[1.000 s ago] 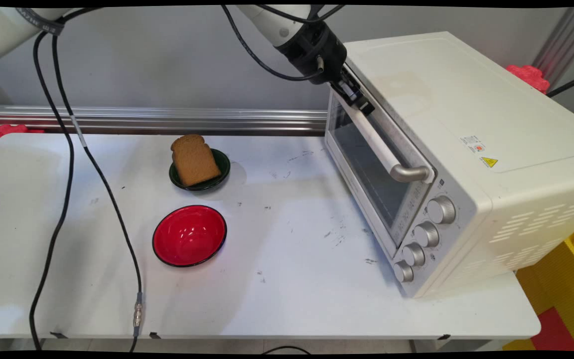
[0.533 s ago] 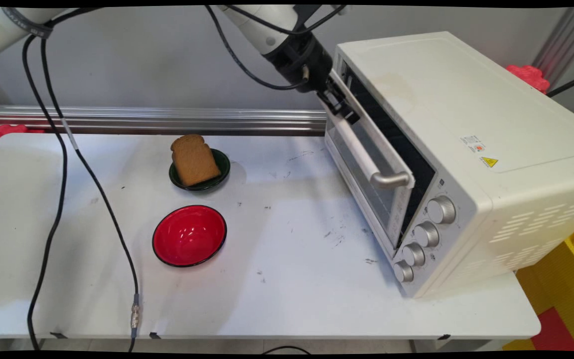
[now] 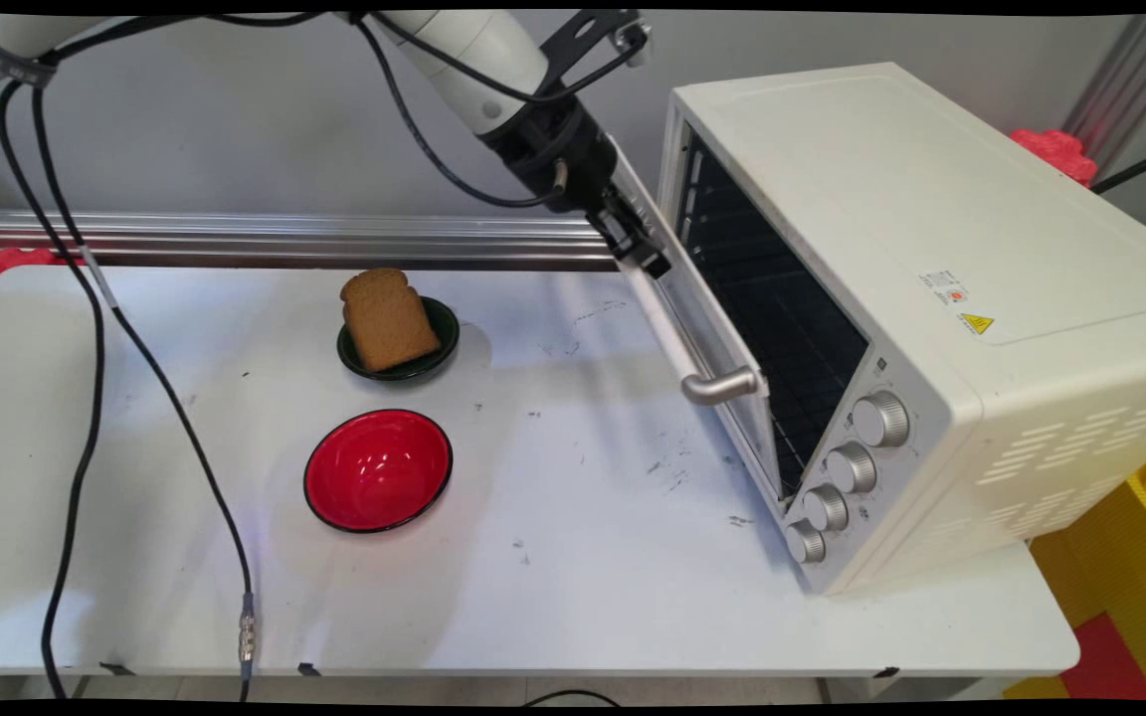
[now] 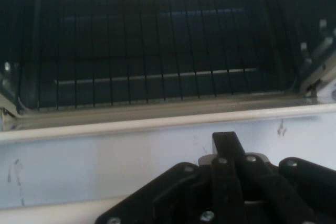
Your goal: Open the oven
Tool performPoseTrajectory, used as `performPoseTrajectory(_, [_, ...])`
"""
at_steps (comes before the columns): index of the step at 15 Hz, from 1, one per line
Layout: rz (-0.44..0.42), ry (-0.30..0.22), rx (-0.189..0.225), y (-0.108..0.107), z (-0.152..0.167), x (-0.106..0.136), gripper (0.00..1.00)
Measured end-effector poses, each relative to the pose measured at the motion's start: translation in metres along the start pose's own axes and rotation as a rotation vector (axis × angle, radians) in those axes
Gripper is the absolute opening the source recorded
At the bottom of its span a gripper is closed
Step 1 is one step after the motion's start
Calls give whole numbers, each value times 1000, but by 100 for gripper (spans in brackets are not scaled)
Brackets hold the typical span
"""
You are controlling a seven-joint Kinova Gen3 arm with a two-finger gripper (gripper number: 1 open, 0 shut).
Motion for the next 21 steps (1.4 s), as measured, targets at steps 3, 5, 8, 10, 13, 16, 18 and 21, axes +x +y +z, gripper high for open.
performPoseTrajectory(3, [-9,-16,-2,1,-3,-10,0])
performPoseTrajectory(5, [-16,-25,-1,1,-6,-17,0])
performPoseTrajectory(8, [-28,-34,1,-1,-10,-28,0])
performPoseTrajectory(10, [-33,-36,1,-2,-12,-34,0])
performPoseTrajectory(13, [-36,-35,-1,-3,-13,-44,0])
performPoseTrajectory(16, [-38,-29,-8,-3,-11,-56,0])
performPoseTrajectory(18, [-38,-22,-13,-3,-7,-63,0])
performPoseTrajectory(21, [-38,-9,-19,-3,0,-74,0])
